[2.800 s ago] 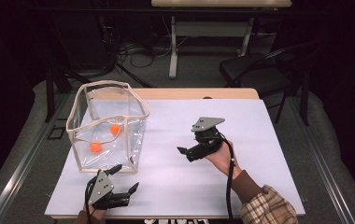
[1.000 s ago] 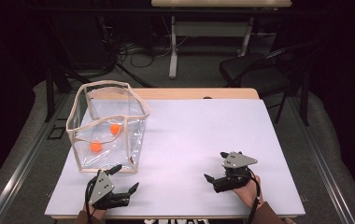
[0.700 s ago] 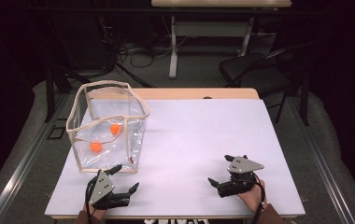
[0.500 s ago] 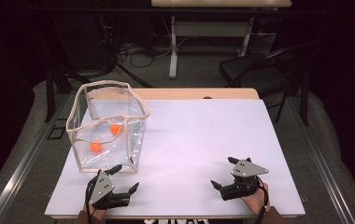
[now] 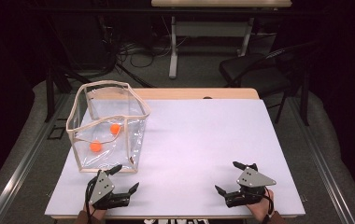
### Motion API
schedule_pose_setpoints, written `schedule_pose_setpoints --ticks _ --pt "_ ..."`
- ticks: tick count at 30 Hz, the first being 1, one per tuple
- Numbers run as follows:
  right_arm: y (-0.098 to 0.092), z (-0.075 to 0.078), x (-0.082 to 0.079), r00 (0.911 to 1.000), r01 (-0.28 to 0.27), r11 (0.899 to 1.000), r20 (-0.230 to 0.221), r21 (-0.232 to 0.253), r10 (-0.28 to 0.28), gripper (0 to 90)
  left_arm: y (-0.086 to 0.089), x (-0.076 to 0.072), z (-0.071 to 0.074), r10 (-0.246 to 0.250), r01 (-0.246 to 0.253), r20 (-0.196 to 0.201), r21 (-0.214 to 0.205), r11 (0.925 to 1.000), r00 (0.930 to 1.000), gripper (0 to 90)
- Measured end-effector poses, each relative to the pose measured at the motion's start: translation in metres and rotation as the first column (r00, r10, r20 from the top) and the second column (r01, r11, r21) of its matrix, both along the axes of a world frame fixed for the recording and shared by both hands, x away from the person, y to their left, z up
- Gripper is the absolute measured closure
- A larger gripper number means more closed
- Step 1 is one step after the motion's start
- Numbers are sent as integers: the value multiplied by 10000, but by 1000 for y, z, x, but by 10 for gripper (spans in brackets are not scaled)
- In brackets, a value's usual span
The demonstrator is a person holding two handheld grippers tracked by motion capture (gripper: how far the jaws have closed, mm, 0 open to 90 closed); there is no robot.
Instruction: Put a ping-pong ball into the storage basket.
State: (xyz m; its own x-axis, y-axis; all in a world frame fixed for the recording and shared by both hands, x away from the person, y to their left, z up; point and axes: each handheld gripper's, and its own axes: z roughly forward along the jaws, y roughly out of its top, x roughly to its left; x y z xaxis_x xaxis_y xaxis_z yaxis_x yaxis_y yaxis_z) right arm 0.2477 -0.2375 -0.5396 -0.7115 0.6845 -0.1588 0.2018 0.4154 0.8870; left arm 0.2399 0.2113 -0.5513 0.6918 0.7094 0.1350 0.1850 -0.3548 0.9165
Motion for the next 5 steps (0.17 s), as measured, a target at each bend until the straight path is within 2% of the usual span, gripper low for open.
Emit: schedule_pose_setpoints --ticks 5 --pt "2 -2 0 10000 -50 9999 -20 -88 50 0 -1 1 0 11 -11 9 12 10000 10000 159"
